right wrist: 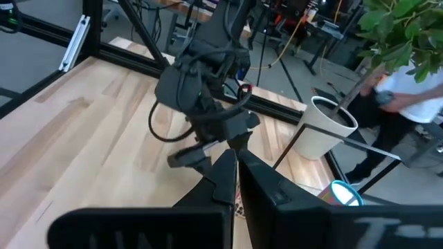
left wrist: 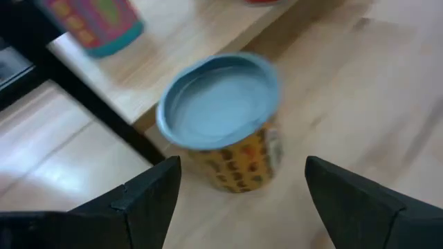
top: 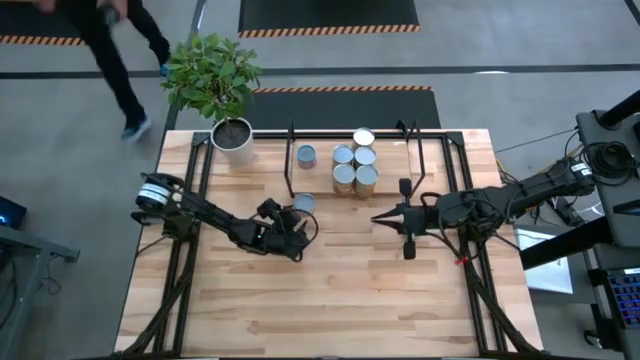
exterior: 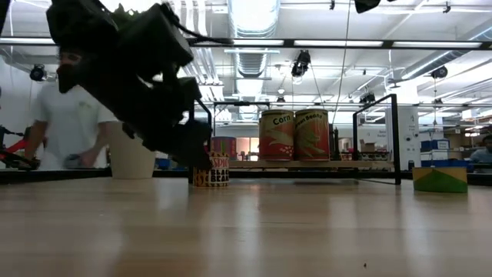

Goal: Pick and place cans onto a shelf
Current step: Put the canned black beans on the shelf

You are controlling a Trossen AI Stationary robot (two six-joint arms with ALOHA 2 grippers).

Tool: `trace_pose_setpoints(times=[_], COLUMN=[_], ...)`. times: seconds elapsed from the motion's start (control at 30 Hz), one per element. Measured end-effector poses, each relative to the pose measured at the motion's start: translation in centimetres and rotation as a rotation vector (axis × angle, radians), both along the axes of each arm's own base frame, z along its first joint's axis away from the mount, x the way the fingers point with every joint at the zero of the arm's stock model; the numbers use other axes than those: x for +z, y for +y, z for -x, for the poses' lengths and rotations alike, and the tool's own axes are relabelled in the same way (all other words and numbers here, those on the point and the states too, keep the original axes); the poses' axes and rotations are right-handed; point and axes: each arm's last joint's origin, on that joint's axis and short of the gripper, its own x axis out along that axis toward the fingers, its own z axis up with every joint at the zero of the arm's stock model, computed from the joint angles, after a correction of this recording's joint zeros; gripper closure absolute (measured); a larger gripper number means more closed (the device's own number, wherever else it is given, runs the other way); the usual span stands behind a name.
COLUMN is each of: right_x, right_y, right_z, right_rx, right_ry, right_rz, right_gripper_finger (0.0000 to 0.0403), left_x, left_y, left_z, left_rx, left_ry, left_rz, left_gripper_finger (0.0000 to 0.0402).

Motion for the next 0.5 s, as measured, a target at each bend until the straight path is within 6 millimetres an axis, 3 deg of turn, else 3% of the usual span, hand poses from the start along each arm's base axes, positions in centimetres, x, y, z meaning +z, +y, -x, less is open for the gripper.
trace_pose_setpoints(times=[0.5], right_x=[-0.2], right_y=[0.0], right_z=[-0.2], right_rx=[-0.026], right_ry=[0.009], right_rz=[0.014], right_gripper_finger=[0.0394], left_x=[-3.1], left_y=[-0.1], left_z=[-1.3], left_rx=[0.130], left_ry=[-0.190], left_rz=[-0.009], left_gripper_finger=[0.0112])
